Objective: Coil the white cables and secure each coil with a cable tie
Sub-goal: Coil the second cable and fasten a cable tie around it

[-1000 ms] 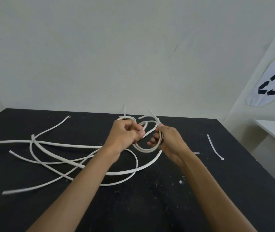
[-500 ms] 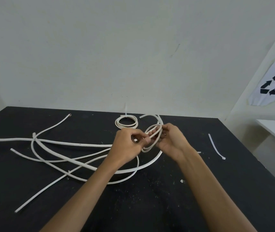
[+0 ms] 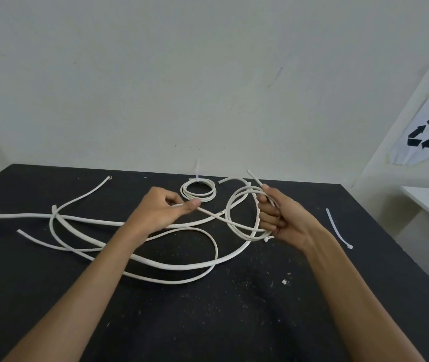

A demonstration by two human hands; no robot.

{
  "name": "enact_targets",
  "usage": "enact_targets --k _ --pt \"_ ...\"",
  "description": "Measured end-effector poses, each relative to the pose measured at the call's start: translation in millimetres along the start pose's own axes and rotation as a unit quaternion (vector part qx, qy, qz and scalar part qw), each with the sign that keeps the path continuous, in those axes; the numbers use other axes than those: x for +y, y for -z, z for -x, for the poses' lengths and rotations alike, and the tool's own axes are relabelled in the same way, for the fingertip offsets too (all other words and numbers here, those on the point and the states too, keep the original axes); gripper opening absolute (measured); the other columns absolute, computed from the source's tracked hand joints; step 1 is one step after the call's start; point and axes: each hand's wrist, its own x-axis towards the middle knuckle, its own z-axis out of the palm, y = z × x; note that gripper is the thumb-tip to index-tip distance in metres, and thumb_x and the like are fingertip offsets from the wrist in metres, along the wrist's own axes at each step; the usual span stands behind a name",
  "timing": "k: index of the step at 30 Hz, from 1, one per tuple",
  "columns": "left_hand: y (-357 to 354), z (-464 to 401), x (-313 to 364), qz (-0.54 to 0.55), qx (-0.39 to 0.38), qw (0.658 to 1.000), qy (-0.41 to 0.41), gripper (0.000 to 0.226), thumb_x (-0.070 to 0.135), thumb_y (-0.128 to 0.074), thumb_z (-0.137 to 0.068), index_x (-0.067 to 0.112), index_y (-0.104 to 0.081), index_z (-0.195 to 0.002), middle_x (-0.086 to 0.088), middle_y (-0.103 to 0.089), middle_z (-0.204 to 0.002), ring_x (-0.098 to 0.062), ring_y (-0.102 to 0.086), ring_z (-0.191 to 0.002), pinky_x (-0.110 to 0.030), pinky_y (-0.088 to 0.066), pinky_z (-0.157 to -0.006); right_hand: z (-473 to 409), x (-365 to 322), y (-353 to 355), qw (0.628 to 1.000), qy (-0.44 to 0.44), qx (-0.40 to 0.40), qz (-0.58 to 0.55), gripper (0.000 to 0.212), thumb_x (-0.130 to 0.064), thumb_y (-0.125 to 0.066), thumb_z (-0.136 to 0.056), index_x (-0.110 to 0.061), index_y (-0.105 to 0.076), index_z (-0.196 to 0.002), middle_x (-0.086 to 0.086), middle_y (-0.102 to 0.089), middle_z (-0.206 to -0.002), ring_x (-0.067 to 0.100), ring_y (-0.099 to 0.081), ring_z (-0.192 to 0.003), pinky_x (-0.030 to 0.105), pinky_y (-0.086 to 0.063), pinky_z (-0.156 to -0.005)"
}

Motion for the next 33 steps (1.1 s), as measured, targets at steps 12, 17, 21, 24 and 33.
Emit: enact_targets --k 12,17,21,24,33 --pt "4.8 -14.1 -6.3 0.269 0.017 0.959 0.088 0.023 0.034 -0.084 -0.091 0.013 -0.079 -0.083 0.001 -0.056 -0.069 -0.009 -0.036 -0.053 -0.028 -0.035 -0.057 0.2 -9.2 5.1 0.987 0.045 0.01 -0.153 0.038 -0.029 -0.048 -0.112 -0.017 -0.048 -0.076 -0.01 -0.022 -0.046 0.003 -0.02 -0.029 0.017 -0.016 -0.03" --pt "16.6 -20.3 -22.7 0.235 0.05 0.967 0.091 0.024 0.035 -0.088 -0.087 0.012 -0.084 -0.092 0.001 -0.061 -0.074 -0.008 -0.041 -0.057 -0.025 -0.04 -0.055 6.1 -10.5 18.1 0.987 0.052 0.026 -0.152 0.033 -0.033 -0.058 -0.104 -0.015 -0.052 -0.077 -0.011 -0.022 -0.046 0.003 -0.021 -0.027 0.015 -0.016 -0.027" --pt "6.2 -26.4 -17.0 0.261 0.073 0.959 0.086 0.021 0.023 -0.084 -0.093 0.003 -0.08 -0.1 -0.003 -0.058 -0.075 -0.005 -0.04 -0.051 -0.018 -0.035 -0.045 14.7 -5.2 10.2 1.0 0.009 -0.015 -0.013 0.032 -0.037 -0.064 -0.099 -0.015 -0.058 -0.075 -0.011 -0.019 -0.051 0.001 -0.017 -0.033 0.017 -0.012 -0.033" --pt "-3.5 -30.4 -4.3 0.284 0.079 0.952 0.077 0.014 0.015 -0.079 -0.096 0.002 -0.077 -0.099 -0.005 -0.061 -0.075 -0.007 -0.045 -0.052 -0.02 -0.04 -0.049 19.1 -7.2 -3.8 0.99 -0.015 -0.045 0.131 0.039 -0.038 -0.061 -0.105 -0.016 -0.06 -0.074 -0.007 -0.014 -0.058 0.005 -0.011 -0.041 0.02 -0.009 -0.039" --pt "-32.7 -23.0 31.2 0.354 -0.017 0.935 0.023 0.017 0.019 -0.074 -0.099 0.004 -0.078 -0.093 -0.002 -0.064 -0.069 -0.01 -0.054 -0.058 -0.023 -0.052 -0.056 25.4 -12.5 -47.8 0.944 0.084 -0.024 0.318 0.083 -0.072 -0.032 -0.104 -0.006 -0.062 -0.064 0.003 -0.026 -0.053 0.014 -0.026 -0.049 0.022 -0.028 -0.047"
